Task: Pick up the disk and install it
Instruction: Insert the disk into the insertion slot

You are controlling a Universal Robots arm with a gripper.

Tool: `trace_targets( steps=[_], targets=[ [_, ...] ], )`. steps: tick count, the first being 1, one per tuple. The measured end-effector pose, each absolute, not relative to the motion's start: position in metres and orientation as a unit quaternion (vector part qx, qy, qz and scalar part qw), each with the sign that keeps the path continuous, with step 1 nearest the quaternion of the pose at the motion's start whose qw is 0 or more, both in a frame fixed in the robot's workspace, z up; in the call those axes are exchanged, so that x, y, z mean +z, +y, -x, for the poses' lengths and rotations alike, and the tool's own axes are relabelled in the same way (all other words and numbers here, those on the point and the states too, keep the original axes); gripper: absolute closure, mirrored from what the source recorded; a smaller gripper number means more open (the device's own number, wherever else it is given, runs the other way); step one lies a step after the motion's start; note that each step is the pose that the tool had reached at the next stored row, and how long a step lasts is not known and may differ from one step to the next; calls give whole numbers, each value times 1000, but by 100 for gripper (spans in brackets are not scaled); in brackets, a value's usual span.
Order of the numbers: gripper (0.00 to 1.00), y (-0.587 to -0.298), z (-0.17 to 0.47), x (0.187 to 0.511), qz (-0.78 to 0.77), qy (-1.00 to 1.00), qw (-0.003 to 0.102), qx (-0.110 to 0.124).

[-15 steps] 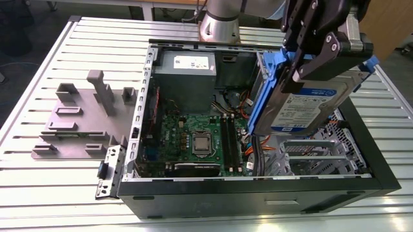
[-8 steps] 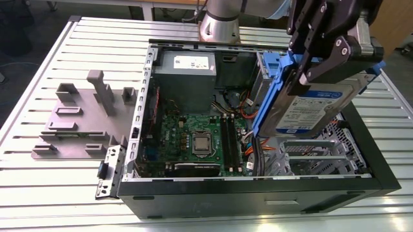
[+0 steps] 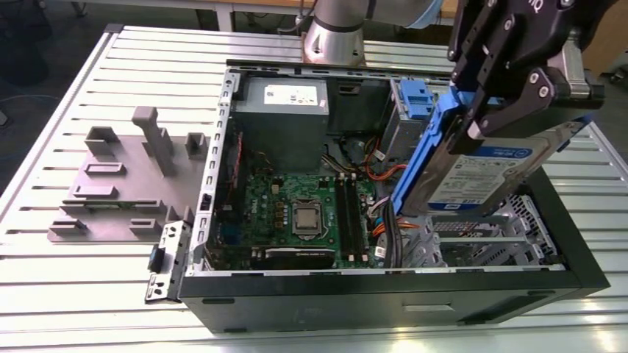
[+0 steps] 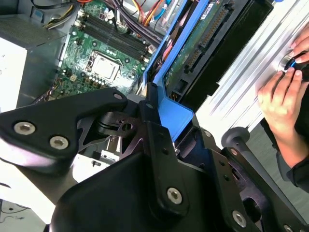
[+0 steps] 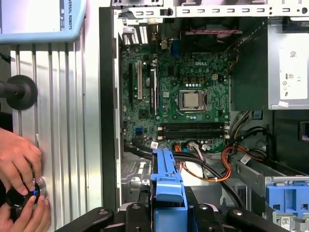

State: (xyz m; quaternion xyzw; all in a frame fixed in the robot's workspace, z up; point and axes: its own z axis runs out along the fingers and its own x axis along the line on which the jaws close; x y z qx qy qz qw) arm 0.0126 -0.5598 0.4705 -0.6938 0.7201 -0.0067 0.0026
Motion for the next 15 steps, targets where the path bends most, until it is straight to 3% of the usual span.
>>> trace_targets(
  steps=[15],
  targets=[
    [64, -560, -34, 466, 700, 714, 1, -5]
  ],
)
